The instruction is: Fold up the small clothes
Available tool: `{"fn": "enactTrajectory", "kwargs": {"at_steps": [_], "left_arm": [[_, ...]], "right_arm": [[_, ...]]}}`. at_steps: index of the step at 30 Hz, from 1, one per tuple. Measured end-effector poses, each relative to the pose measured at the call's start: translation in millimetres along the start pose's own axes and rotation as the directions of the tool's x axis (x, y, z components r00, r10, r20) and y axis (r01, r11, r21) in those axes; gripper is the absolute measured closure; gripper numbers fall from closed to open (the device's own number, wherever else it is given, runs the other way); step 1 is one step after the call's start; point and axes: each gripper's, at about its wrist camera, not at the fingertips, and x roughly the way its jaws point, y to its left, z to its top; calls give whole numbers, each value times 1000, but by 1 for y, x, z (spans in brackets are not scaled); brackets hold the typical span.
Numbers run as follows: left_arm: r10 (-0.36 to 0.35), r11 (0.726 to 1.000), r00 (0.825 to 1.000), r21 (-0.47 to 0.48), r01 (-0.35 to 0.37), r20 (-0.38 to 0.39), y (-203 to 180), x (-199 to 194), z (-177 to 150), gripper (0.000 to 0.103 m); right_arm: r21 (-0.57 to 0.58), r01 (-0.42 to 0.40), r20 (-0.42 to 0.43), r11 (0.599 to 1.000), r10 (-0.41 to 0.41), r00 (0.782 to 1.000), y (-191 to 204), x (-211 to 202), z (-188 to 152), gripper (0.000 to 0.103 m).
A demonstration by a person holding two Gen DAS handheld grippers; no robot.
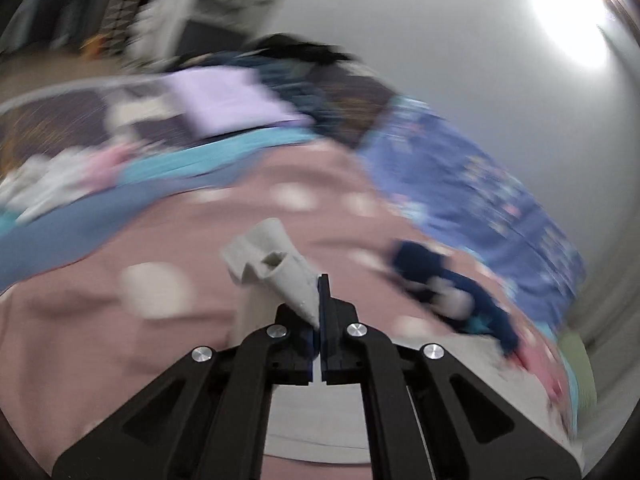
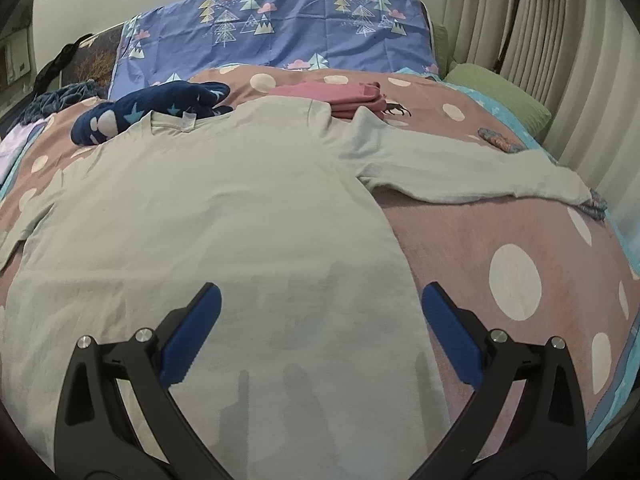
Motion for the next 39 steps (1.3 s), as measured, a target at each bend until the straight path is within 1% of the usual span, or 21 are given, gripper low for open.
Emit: {"fn": "enactTrajectory", "kwargs": {"at_steps": [2, 3, 5, 8, 11, 12, 13, 15, 16, 17, 18, 19, 21, 23, 27, 28, 30, 32, 33, 37, 39], "left_arm": [[-89, 992, 996, 87, 89, -10, -55, 1, -7, 102], [-157, 977, 987, 144, 160, -31, -93, 0, -16, 102], [-228, 949, 971, 207, 237, -67, -137, 1, -33, 102], [-340, 874, 923, 304, 380, -179, -215, 8, -84, 102], [-378, 816, 872, 333, 473, -311, -260, 24, -141, 102], [-376, 808, 861, 334, 486, -344, -267, 31, -156, 102], [-368, 799, 842, 327, 504, -395, -276, 41, -177, 102], [-349, 793, 812, 315, 522, -468, -287, 58, -208, 102], [-333, 790, 804, 320, 523, -493, -289, 63, -223, 102], [-317, 789, 798, 324, 522, -513, -290, 68, -236, 102], [-306, 791, 789, 319, 522, -533, -289, 70, -249, 102], [-304, 797, 779, 302, 523, -548, -286, 74, -255, 102], [-302, 813, 771, 271, 516, -561, -276, 80, -260, 102], [-316, 824, 758, 232, 518, -570, -266, 83, -261, 102], [-330, 818, 753, 226, 529, -569, -266, 81, -260, 102], [-330, 815, 753, 230, 532, -569, -269, 81, -261, 101], [-332, 811, 752, 234, 536, -570, -270, 79, -263, 100], [-347, 810, 745, 219, 545, -570, -271, 78, -265, 97], [-357, 809, 741, 208, 549, -569, -271, 78, -266, 96], [-376, 798, 730, 201, 568, -572, -275, 79, -270, 96], [-391, 791, 721, 192, 581, -572, -276, 80, -271, 96]], "right_arm": [[10, -4, 1, 1000, 4, 1000, -7, 1, -1, 2], [13, -2, 2, 1000, 2, 1000, -9, 2, -1, 2], [23, 4, 5, 1000, -4, 1000, -18, 3, -1, 2], [52, 3, 14, 999, -3, 1000, -34, 6, 3, 2], [67, -3, 49, 998, -1, 999, -48, 8, 9, 2], [73, -24, 59, 997, 19, 998, -53, 9, 13, 2], [81, -56, 64, 995, 51, 997, -58, 11, 18, 4], [117, -162, 57, 980, 156, 986, -65, 18, 32, 20], [141, -217, 45, 966, 213, 976, -68, 22, 39, 34], [170, -301, 19, 938, 302, 953, -68, 31, 49, 42], [182, -348, -5, 920, 355, 935, -66, 38, 56, 59], [192, -392, -38, 900, 406, 913, -61, 47, 64, 67], [197, -474, -79, 858, 496, 865, -45, 65, 80, 67], [184, -533, -114, 826, 556, 823, -23, 81, 92, 67], [197, -634, -226, 748, 664, 713, 29, 117, 109, 61], [206, -640, -248, 740, 673, 697, 41, 126, 114, 60], [217, -646, -279, 732, 680, 678, 60, 139, 122, 60], [204, -642, -307, 739, 671, 675, 76, 145, 126, 60], [181, -639, -321, 748, 659, 680, 85, 146, 129, 60], [53, -632, -331, 773, 610, 720, 101, 136, 131, 50], [26, -622, -323, 783, 595, 736, 96, 135, 128, 49]]}}
